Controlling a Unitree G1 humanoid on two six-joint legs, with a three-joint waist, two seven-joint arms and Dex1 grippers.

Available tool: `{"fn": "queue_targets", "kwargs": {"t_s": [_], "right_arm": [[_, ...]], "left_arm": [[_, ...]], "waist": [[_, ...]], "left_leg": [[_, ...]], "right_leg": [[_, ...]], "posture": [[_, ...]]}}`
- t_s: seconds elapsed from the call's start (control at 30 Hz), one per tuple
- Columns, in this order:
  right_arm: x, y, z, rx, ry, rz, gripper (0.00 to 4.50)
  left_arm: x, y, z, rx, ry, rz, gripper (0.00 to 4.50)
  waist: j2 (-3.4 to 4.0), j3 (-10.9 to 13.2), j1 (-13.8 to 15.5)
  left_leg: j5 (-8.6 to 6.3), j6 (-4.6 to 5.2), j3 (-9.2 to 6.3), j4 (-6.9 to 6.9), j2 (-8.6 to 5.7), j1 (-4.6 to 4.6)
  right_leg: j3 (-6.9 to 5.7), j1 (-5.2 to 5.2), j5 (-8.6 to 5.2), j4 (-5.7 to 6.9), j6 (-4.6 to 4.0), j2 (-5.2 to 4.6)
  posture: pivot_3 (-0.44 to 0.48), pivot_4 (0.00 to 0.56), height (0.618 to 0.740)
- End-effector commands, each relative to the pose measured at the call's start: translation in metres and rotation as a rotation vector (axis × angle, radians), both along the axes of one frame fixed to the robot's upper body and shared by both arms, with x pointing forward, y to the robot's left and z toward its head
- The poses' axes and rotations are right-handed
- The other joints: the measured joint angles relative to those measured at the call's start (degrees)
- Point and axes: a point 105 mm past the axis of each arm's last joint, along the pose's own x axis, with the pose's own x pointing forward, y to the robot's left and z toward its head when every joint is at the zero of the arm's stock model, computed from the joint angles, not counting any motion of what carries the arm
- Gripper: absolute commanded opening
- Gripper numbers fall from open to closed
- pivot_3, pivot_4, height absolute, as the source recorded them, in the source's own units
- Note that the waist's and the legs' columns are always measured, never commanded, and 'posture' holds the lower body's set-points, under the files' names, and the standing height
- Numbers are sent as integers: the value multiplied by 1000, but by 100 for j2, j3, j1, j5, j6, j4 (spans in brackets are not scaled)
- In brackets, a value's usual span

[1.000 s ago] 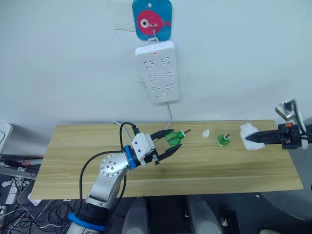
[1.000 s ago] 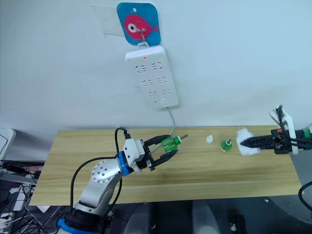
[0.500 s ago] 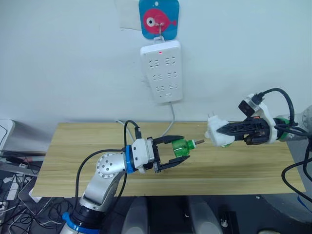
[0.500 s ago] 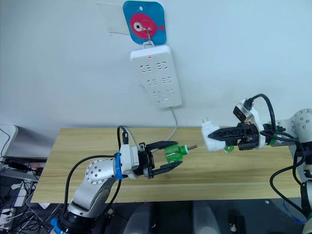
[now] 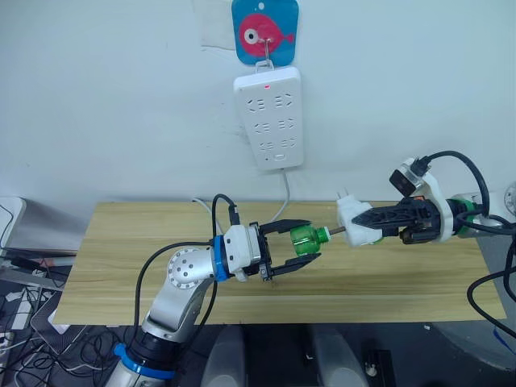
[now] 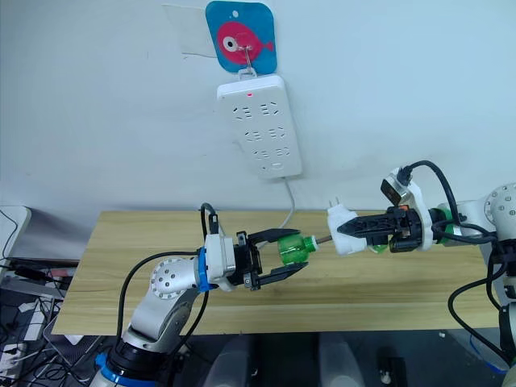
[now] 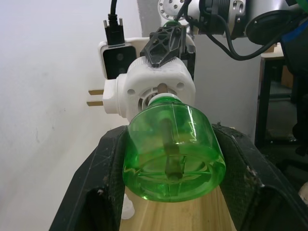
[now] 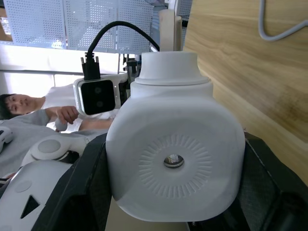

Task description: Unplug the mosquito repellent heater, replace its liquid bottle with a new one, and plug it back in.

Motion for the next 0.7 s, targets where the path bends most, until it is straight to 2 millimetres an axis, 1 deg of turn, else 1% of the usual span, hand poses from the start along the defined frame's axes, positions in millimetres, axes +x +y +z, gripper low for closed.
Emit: {"fn": "queue_targets", "kwargs": {"t_s": [0.03,0.23,0.5,0.7], "right_arm": [[-9,4,12,41,-32,46,2982],[-9,4,18,62,-29,44,2982],[-7,1,23,74,-26,25,2982],[-5,-4,23,71,-24,1,2982]], "left_arm": [[-4,-4,7,-14,-45,-26,2257],[-2,-4,7,-14,-49,-23,2257],[-5,-3,5,-9,-46,-30,2257],[-3,0,6,-7,-57,-20,2257]], "waist": [[0,0,0],[0,0,1],[0,0,-2],[0,0,-3]], "left_leg": [[0,0,0,0,0,0],[0,0,1,0,0,0],[0,1,1,0,0,0],[-1,1,2,0,0,-1]], "right_leg": [[0,0,0,0,0,0],[1,0,0,0,0,0],[1,0,0,-1,0,0],[1,0,0,-2,1,1]], "posture": [[-39,283,740],[-40,286,740],[-46,283,740],[-48,282,740]]}}
